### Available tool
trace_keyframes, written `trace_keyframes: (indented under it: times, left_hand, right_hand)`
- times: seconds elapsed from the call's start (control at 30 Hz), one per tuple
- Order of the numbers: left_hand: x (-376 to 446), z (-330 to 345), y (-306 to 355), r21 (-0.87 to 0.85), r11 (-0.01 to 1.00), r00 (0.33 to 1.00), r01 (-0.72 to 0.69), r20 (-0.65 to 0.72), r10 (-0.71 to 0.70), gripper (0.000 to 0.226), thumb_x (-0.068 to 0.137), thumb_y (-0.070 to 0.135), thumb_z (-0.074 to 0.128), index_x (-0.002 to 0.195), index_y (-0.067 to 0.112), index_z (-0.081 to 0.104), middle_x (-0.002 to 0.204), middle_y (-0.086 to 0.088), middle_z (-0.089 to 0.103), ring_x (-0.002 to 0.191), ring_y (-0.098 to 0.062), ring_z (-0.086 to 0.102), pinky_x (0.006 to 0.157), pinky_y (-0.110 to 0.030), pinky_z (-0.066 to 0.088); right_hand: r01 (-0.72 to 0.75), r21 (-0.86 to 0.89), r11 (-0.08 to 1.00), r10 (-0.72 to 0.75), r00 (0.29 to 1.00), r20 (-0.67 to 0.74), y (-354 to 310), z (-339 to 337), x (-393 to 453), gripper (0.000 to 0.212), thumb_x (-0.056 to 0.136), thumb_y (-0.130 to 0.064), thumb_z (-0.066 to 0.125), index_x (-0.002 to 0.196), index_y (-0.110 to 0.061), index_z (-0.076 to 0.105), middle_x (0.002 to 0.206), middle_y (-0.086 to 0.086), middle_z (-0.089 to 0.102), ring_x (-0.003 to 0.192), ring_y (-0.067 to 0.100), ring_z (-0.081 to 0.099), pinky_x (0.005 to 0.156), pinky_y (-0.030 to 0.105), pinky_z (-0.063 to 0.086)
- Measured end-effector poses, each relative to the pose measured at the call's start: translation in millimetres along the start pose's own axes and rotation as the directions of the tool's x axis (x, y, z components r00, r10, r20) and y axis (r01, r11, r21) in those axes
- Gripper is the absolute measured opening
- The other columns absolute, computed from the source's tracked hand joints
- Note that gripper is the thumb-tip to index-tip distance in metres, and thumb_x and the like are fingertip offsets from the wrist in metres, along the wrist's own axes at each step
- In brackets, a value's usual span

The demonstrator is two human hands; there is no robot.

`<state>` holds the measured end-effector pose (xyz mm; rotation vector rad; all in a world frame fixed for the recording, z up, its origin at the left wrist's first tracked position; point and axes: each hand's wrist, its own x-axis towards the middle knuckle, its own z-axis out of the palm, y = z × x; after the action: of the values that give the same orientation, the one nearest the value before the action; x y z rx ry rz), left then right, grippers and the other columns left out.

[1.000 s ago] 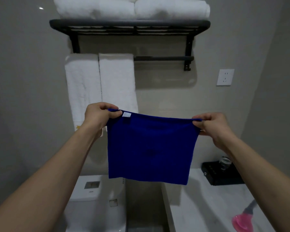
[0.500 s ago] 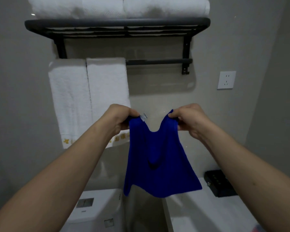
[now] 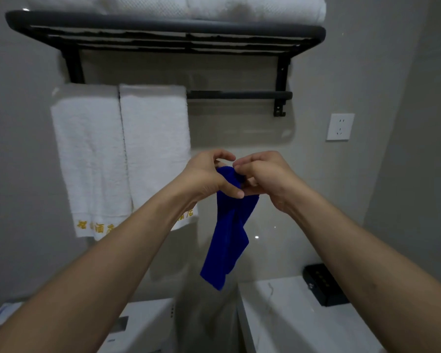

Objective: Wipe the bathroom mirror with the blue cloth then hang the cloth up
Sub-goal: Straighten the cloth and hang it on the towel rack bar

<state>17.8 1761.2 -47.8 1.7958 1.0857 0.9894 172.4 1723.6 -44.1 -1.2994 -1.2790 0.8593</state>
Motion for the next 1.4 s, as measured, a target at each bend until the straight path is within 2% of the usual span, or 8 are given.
trace_keyframes:
  times: [0.13, 0.33, 0.47, 0.63, 0.93, 1.13, 1.27, 1.4]
  left_hand:
    - [6.5, 12.8, -1.6, 0.030, 0.999, 0.998, -0.040, -0.038, 0.042, 0.072, 0.049, -0.013, 0.090, 0.109, 0.021, 0.068, 0.102, -0.008, 0.073, 0.097, -0.025, 0.071, 0.084, -0.040, 0.062]
    - [7.1, 16.4, -1.0, -0.083, 0.997, 0.999, 0.007, -0.053, -0.012, 0.057, 0.068, -0.018, 0.078, 0.108, 0.022, 0.066, 0.108, -0.011, 0.070, 0.097, -0.025, 0.071, 0.080, -0.036, 0.063]
    - [1.4, 16.6, 12.1, -0.232, 0.972, 0.997, -0.028, -0.074, 0.011, 0.051, 0.075, -0.019, 0.069, 0.113, 0.016, 0.068, 0.112, -0.009, 0.068, 0.099, -0.024, 0.070, 0.084, -0.038, 0.063]
    - [-1.1, 12.7, 26.3, -0.190, 0.981, 0.995, -0.050, -0.090, 0.033, 0.052, 0.077, -0.017, 0.066, 0.112, 0.022, 0.068, 0.118, -0.005, 0.064, 0.107, -0.025, 0.065, 0.092, -0.045, 0.060]
    - [38.9, -19.0, 43.4, -0.084, 0.983, 0.934, -0.166, -0.333, 0.129, 0.042, 0.083, -0.011, 0.068, 0.105, 0.025, 0.065, 0.112, 0.000, 0.064, 0.104, -0.020, 0.064, 0.082, -0.033, 0.060]
    - [85.1, -46.9, 68.8, 0.152, 0.917, 0.779, -0.368, -0.488, 0.394, 0.032, 0.086, 0.002, 0.071, 0.110, 0.024, 0.067, 0.103, 0.011, 0.064, 0.101, -0.011, 0.063, 0.088, -0.033, 0.058]
    - [123.2, -64.7, 82.5, 0.508, 0.769, 0.625, -0.389, -0.468, 0.625, 0.025, 0.086, 0.007, 0.069, 0.109, 0.015, 0.073, 0.097, 0.002, 0.070, 0.094, -0.016, 0.064, 0.081, -0.030, 0.053]
    - [161.7, -79.5, 88.7, 0.587, 0.755, 0.636, -0.291, -0.470, 0.611, 0.031, 0.086, 0.005, 0.065, 0.116, 0.013, 0.072, 0.104, -0.004, 0.069, 0.091, -0.016, 0.058, 0.062, -0.014, 0.037]
  right_hand:
    - [0.043, -0.118, 0.992, -0.027, 0.990, 0.136, -12.1, -7.9, 0.1, 0.015, 0.101, -0.022, 0.066, 0.110, -0.011, 0.071, 0.070, 0.004, 0.070, 0.060, 0.015, 0.070, 0.063, 0.031, 0.061]
    - [0.224, -0.430, 0.874, -0.255, 0.967, -0.015, 3.7, -32.6, 5.1, 0.047, 0.091, -0.043, 0.075, 0.133, -0.023, 0.062, 0.101, -0.003, 0.073, 0.094, 0.012, 0.071, 0.088, 0.037, 0.061]
    - [0.049, -0.475, 0.879, 0.103, 0.952, 0.288, 34.7, -50.5, 10.5, 0.080, 0.077, -0.043, 0.088, 0.145, -0.025, 0.051, 0.125, -0.001, 0.065, 0.113, 0.016, 0.065, 0.098, 0.038, 0.055]
    - [0.023, -0.208, 0.978, 0.063, 0.917, 0.395, 45.2, -60.0, 13.7, 0.033, 0.086, -0.019, 0.082, 0.117, -0.014, 0.072, 0.110, 0.001, 0.078, 0.106, 0.019, 0.073, 0.088, 0.038, 0.061]
    - [0.178, -0.008, 0.984, -0.178, 0.984, -0.015, -17.3, -68.3, 45.5, 0.014, 0.091, -0.006, 0.073, 0.104, -0.008, 0.070, 0.106, 0.011, 0.073, 0.100, 0.023, 0.072, 0.074, 0.030, 0.061]
    - [0.380, -0.209, 0.901, -0.420, 0.886, -0.198, -73.7, -59.1, 98.3, 0.010, 0.091, -0.014, 0.076, 0.099, -0.019, 0.070, 0.102, 0.002, 0.072, 0.096, 0.017, 0.070, 0.082, 0.034, 0.061]
    - [0.428, -0.431, 0.794, -0.568, 0.774, -0.278, -93.8, -48.7, 142.0, 0.009, 0.096, -0.023, 0.073, 0.101, -0.016, 0.072, 0.094, -0.002, 0.069, 0.086, 0.012, 0.067, 0.065, 0.022, 0.053]
    - [0.358, -0.611, 0.706, -0.618, 0.733, -0.285, -104.4, -39.5, 184.8, 0.024, 0.097, -0.029, 0.072, 0.112, -0.010, 0.075, 0.103, 0.007, 0.071, 0.091, 0.023, 0.066, 0.072, 0.034, 0.058]
